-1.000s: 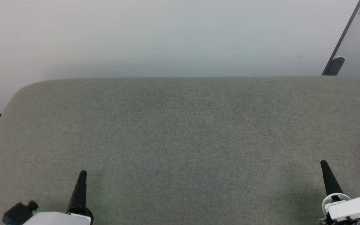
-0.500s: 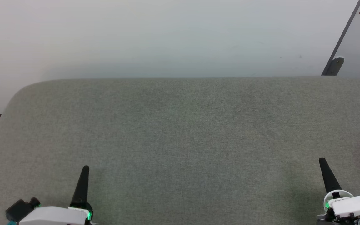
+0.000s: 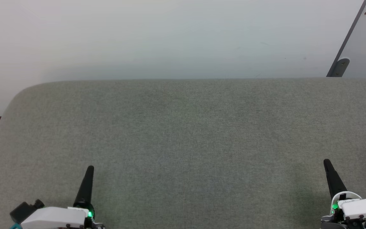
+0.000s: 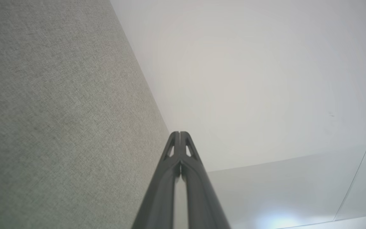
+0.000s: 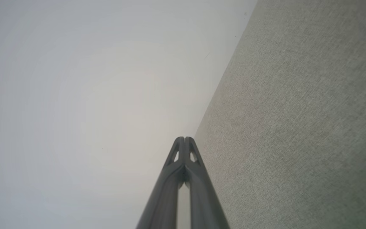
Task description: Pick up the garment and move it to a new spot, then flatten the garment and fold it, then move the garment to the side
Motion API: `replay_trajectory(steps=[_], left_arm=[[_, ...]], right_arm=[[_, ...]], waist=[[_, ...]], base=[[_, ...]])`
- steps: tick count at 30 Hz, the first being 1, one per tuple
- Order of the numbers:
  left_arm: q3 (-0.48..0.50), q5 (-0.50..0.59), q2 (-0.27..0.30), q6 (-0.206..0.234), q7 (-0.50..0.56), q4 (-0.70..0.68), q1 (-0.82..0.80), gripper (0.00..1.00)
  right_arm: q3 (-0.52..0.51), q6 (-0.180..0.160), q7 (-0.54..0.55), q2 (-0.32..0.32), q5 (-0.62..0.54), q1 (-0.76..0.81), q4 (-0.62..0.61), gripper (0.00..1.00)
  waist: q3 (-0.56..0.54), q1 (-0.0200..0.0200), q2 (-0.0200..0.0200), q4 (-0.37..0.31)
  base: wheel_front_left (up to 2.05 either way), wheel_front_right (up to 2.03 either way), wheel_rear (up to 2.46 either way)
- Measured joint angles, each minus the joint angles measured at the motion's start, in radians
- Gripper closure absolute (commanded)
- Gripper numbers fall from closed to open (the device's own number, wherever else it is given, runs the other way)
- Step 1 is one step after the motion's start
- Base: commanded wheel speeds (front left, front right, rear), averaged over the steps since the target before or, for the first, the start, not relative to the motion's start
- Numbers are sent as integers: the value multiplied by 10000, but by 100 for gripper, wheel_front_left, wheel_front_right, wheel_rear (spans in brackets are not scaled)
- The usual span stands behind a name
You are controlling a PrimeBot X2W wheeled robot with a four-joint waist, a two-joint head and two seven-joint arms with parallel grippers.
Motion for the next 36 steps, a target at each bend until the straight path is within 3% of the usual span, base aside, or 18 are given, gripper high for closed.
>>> replay_trajectory(steps=[36], left_arm=[[251, -2313, -412, 0, 755, 405, -589, 100]], right_arm=[[-44, 0, 324, 73, 2736, -267, 301, 100]], waist=[[-24, 0, 0, -25]], base=[[0, 0, 0]])
